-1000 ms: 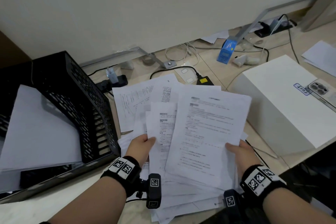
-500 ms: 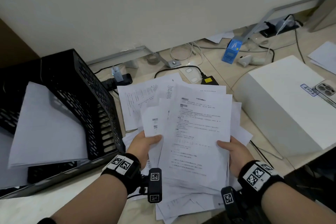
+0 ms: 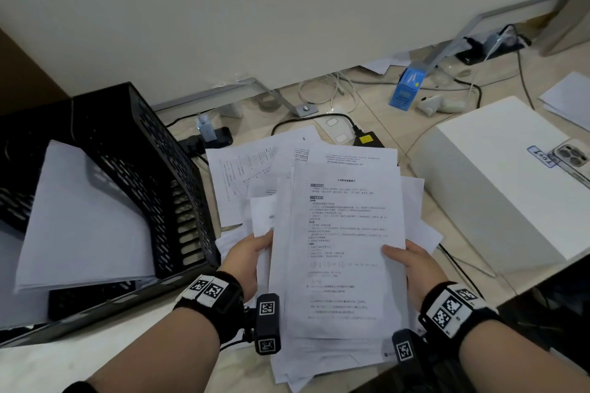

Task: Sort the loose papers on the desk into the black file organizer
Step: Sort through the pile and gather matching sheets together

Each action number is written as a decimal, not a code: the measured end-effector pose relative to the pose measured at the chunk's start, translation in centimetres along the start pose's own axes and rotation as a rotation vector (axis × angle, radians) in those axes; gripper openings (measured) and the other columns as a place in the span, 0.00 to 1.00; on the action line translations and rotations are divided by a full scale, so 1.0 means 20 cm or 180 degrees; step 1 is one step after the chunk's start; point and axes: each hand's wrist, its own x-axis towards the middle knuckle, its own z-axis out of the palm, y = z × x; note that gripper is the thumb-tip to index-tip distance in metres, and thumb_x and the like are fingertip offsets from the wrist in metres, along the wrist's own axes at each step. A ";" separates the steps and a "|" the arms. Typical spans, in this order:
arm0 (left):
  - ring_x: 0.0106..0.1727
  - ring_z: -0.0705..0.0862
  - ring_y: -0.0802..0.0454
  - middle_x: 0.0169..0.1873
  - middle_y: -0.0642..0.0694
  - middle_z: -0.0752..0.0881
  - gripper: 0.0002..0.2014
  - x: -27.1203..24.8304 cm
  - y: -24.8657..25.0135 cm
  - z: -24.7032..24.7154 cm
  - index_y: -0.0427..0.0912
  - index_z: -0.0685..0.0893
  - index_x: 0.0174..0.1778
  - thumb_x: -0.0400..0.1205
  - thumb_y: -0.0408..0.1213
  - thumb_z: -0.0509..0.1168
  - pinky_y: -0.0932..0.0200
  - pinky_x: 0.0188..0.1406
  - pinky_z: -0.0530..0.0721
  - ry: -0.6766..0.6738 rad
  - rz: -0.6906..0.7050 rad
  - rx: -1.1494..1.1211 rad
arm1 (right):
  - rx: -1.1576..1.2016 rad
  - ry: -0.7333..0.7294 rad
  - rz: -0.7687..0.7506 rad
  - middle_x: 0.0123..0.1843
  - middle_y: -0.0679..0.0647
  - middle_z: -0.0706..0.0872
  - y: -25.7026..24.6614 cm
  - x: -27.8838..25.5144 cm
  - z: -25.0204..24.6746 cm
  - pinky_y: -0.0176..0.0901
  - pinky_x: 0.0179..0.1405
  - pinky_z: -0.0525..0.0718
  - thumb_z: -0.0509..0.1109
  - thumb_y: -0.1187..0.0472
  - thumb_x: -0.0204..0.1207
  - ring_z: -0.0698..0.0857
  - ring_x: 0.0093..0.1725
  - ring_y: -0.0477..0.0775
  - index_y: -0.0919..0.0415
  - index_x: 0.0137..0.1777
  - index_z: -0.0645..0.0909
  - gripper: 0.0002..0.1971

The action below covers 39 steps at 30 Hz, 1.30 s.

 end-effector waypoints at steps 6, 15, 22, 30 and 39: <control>0.63 0.89 0.33 0.61 0.33 0.90 0.17 -0.07 -0.01 0.07 0.35 0.87 0.67 0.84 0.23 0.63 0.37 0.63 0.86 -0.0499 -0.0115 0.0517 | -0.0164 -0.0355 0.0046 0.60 0.60 0.92 0.03 -0.01 0.04 0.63 0.69 0.81 0.71 0.70 0.79 0.88 0.63 0.66 0.62 0.64 0.86 0.15; 0.59 0.91 0.38 0.61 0.38 0.91 0.17 -0.03 0.02 0.05 0.37 0.80 0.72 0.89 0.39 0.64 0.41 0.54 0.89 0.0162 -0.0016 0.0311 | -0.0677 0.0563 -0.0486 0.53 0.56 0.93 0.03 0.05 -0.08 0.64 0.66 0.84 0.69 0.74 0.78 0.90 0.56 0.64 0.55 0.51 0.89 0.13; 0.62 0.89 0.38 0.60 0.39 0.91 0.14 -0.04 0.05 0.01 0.41 0.83 0.70 0.91 0.39 0.60 0.40 0.56 0.86 0.0396 -0.0032 0.0044 | -0.0224 0.0907 -0.0648 0.58 0.58 0.90 -0.02 0.05 -0.15 0.52 0.61 0.81 0.66 0.73 0.82 0.88 0.55 0.61 0.57 0.54 0.86 0.12; 0.58 0.92 0.49 0.57 0.48 0.93 0.17 -0.10 0.02 0.14 0.45 0.87 0.65 0.80 0.44 0.75 0.45 0.64 0.87 -0.0143 0.0350 0.0863 | -0.0474 -0.0045 -0.0474 0.58 0.53 0.93 0.01 0.00 0.04 0.57 0.63 0.85 0.68 0.73 0.81 0.90 0.60 0.60 0.55 0.60 0.88 0.16; 0.61 0.91 0.42 0.59 0.40 0.92 0.17 -0.16 0.19 0.22 0.38 0.88 0.62 0.76 0.29 0.74 0.48 0.61 0.87 -0.0442 0.0946 0.0372 | -0.0300 -0.0874 -0.0282 0.63 0.61 0.91 -0.07 -0.01 0.06 0.64 0.66 0.84 0.81 0.66 0.63 0.90 0.61 0.64 0.60 0.70 0.81 0.32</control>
